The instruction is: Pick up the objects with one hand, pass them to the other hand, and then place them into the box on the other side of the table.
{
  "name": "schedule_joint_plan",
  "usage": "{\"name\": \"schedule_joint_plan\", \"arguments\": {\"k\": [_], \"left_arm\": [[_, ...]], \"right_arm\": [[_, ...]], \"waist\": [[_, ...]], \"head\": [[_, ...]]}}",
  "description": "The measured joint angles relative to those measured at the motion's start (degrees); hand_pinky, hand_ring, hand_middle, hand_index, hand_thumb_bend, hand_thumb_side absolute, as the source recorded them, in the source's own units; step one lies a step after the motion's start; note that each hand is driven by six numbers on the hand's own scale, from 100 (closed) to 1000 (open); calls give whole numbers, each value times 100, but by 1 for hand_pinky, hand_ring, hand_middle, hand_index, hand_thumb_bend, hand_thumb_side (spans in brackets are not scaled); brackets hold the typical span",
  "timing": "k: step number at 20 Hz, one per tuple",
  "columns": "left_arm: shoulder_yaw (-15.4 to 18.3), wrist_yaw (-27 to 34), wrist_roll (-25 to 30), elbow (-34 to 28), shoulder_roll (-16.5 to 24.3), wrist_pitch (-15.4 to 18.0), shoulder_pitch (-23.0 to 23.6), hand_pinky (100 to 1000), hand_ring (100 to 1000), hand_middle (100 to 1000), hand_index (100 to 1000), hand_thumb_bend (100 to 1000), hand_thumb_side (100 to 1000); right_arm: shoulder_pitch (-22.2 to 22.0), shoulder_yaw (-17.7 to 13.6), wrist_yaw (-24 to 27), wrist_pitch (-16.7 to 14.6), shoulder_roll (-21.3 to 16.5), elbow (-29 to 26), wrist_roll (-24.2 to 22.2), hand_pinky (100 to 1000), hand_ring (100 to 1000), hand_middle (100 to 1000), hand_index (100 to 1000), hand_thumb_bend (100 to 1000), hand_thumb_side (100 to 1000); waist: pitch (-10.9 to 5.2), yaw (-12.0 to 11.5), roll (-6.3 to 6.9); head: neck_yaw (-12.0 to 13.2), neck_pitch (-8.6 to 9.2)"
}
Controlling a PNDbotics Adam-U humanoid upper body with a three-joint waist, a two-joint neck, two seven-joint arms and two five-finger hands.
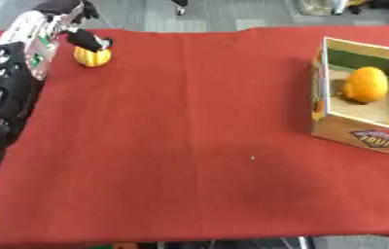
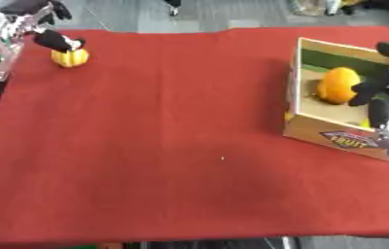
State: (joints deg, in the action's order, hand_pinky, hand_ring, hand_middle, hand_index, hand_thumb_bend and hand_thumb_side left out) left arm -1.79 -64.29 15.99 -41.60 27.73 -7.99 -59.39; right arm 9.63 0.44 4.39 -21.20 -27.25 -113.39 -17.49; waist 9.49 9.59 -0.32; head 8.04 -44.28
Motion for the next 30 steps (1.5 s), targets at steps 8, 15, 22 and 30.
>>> {"name": "schedule_joint_plan", "arguments": {"k": [8,15,22,30], "left_arm": [[415,-429,-1110,596,25,-825,-30,740,672,719,788,315,195],[429,-398,-1161,818,62,-942,-14,724,636,671,758,320,231],[427,-479,-609,803,95,-768,15,579,434,410,498,100,198],[289,295,-1204,27,170,-249,169,584,411,356,436,100,227]], "right_arm": [[27,33,-39,83,283,0,-144,716,543,468,1000,100,507],[-7,64,-111,142,379,0,-183,715,541,465,1000,100,502],[-7,67,-112,178,381,0,-206,715,540,464,1000,100,499],[-11,111,-52,270,376,0,-230,713,538,462,1000,100,511]], "waist": [[245,153,-2],[303,172,-2],[304,166,-2],[296,13,0]], "head": [[141,0],[160,0],[159,0],[93,0]]}}
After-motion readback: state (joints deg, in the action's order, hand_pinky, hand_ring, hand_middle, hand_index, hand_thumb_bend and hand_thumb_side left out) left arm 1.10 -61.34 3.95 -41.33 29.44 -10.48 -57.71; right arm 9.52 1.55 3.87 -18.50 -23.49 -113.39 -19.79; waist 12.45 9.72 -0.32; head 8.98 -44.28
